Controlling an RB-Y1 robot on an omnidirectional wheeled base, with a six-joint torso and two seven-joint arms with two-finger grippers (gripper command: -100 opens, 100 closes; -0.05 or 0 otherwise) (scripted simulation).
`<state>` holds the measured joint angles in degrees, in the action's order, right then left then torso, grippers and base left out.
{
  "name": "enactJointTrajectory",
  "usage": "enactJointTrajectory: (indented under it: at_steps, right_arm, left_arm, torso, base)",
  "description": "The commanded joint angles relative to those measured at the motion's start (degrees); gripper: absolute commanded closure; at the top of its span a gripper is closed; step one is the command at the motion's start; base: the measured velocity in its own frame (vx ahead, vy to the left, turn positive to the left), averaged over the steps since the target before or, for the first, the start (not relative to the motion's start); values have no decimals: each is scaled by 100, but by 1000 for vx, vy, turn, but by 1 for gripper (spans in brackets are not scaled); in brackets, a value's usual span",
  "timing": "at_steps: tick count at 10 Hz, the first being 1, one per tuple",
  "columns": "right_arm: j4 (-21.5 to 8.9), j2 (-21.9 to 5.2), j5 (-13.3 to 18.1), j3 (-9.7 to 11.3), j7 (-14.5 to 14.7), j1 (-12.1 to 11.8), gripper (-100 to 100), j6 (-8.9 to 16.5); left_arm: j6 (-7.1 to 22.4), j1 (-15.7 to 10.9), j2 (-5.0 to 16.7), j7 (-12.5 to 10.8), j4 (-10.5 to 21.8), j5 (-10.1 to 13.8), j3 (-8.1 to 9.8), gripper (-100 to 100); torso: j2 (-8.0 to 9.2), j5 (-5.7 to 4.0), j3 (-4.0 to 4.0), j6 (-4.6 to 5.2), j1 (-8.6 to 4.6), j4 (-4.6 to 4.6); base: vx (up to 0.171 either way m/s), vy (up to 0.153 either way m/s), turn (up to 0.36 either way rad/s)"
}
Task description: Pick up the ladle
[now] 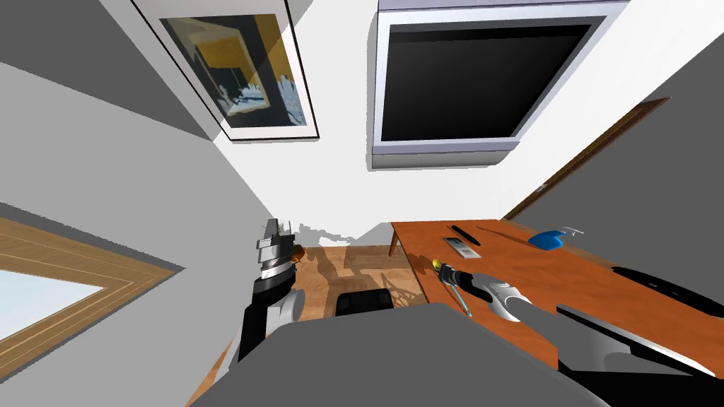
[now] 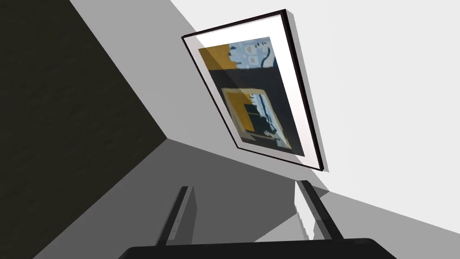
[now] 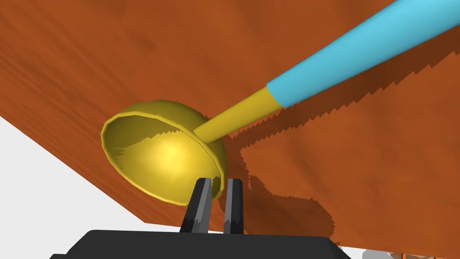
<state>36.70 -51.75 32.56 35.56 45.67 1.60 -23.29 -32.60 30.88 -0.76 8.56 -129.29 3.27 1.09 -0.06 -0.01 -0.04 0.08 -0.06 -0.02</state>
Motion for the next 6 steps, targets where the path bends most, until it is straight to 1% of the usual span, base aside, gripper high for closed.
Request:
enactJointTrajectory:
  at_steps: [1, 2, 3, 4, 5, 6]
  right_arm:
    - [175, -106, 22, 25, 70, -63, 100, -55]
    - [264, -161, 35, 35, 126, -94, 100, -104]
    - [442, -271, 61, 55, 240, -157, 100, -203]
    - [531, -326, 74, 65, 296, -188, 100, -253]
    - [709, -436, 100, 84, 409, -250, 100, -352]
    - [709, -436, 100, 84, 409, -250, 100, -352]
  left_arm:
    - [0, 0, 0, 0, 0, 0, 0, 0]
    - [0, 2, 0, 0, 0, 0, 1, 0]
    - [-1, 3, 0, 0, 0, 0, 1, 0]
    - [-1, 3, 0, 0, 0, 0, 1, 0]
    - [-1, 2, 0, 0, 0, 0, 0, 0]
    - [-1, 3, 0, 0, 0, 0, 1, 0]
  torso:
    - [0, 0, 0, 0, 0, 0]
    - [-17, 5, -10, 14, 8, -6]
    - [-34, 6, -20, 15, 15, -11]
    - [-56, 7, -32, 10, 21, -14]
    - [-63, 6, -36, -2, 26, -14]
    - [-68, 7, -39, 3, 29, -16]
  base:
    - [79, 25, -282]
    - [138, 45, -441]
    - [194, 58, -454]
    - [182, 68, -305]
    - [184, 76, -381]
    - [133, 66, -152]
